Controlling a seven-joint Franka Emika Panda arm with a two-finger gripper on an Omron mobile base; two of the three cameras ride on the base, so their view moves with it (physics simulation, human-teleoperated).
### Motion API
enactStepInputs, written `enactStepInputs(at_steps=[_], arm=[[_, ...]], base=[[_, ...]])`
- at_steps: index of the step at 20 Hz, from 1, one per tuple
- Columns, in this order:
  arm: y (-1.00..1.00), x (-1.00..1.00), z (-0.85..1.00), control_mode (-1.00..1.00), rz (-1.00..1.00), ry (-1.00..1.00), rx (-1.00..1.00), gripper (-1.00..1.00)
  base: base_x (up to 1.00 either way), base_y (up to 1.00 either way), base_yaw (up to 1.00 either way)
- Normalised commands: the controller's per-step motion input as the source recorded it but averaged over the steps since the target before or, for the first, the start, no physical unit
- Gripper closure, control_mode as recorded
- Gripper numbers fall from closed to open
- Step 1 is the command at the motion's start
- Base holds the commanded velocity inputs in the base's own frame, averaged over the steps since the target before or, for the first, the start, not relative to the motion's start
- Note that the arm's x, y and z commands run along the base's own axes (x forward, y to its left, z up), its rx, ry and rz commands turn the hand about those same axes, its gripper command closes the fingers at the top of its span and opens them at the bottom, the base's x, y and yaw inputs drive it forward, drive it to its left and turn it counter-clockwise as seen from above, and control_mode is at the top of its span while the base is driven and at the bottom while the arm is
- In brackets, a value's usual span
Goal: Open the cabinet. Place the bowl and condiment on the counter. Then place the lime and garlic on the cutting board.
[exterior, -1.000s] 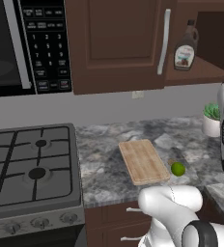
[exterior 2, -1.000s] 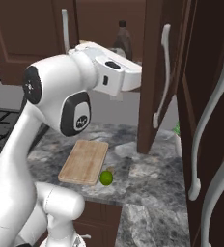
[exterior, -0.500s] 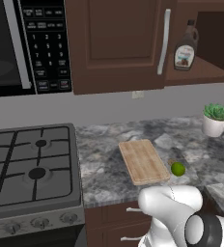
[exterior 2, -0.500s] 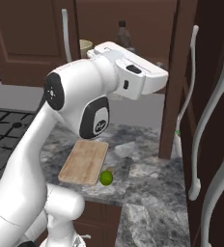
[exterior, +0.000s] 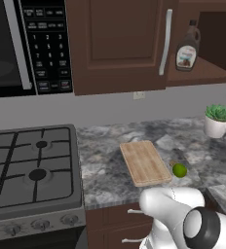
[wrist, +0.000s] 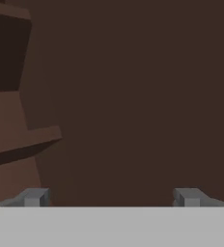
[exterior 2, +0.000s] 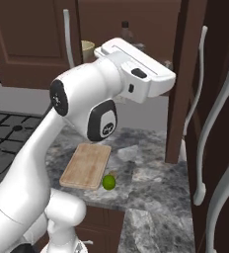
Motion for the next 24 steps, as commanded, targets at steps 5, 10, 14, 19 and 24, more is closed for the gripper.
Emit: enactStepInputs(at_steps=[5, 10, 14, 19, 24], arm=[[0.18, -0.19, -0.04, -1.0, 0.01, -0.03, 0.0, -1.0], [0.32, -0.33, 0.02, -1.0, 0.1, 0.03, -0.01, -1.0], [0.26, -0.3, 0.17, -1.0, 0.1, 0.07, 0.0, -1.0], [0.2, -0.32, 0.26, -1.0, 0.1, 0.06, 0.0, -1.0], [0.28, -0.28, 0.19, -1.0, 0.1, 0.08, 0.0, -1.0]], base=[[0.0, 0.0, 0.0], [0.0, 0.0, 0.0], [0.0, 0.0, 0.0], [0.0, 0.0, 0.0], [0.0, 0.0, 0.0]])
